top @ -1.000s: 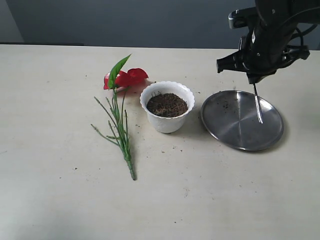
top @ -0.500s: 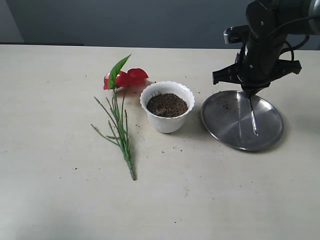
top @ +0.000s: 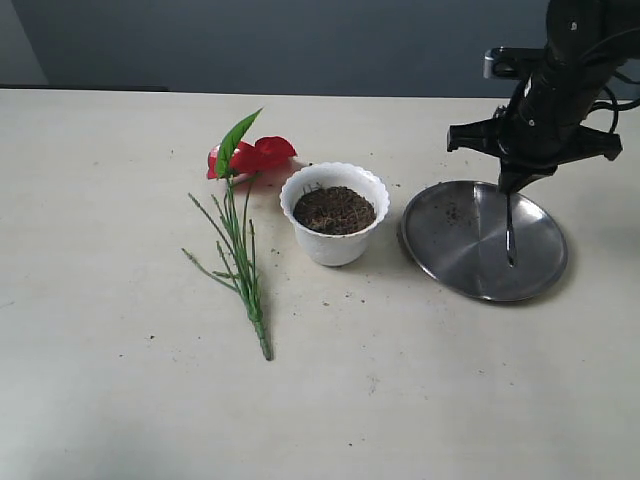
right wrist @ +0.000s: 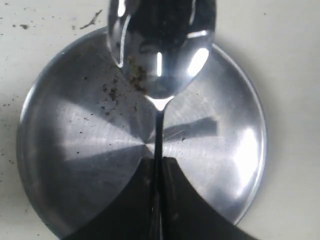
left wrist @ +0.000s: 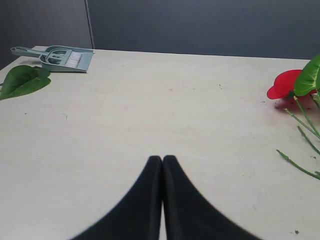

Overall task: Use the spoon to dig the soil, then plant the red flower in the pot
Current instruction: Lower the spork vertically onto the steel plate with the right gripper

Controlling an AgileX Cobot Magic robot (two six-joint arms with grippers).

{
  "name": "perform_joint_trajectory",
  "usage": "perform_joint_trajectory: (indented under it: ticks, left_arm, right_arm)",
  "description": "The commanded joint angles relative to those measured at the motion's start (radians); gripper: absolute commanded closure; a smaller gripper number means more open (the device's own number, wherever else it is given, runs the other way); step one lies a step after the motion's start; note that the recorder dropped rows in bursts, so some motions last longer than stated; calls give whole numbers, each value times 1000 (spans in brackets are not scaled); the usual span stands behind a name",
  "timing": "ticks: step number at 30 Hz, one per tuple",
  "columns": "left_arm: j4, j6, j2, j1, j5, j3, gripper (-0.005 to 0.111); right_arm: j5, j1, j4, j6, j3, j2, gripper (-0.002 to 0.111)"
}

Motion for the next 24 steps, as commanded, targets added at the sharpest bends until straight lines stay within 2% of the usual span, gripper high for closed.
perform_joint_trajectory:
  ticks: [1,7,16,24]
  left_arm:
    - [-1,1,-5,1,-6,5,107]
    - [-1,1,-5,1,-6,5,107]
    - [-1,1,-5,1,-6,5,107]
    - [-1,1,-5,1,-6,5,107]
  right_arm:
    - [20,-33,32,-67,-8,0,109]
    - [23,-33,77,-113,-8,48,109]
    - [150,-33,86,-172,-205,197,109]
    - [188,-33,98,-205,-240,261,109]
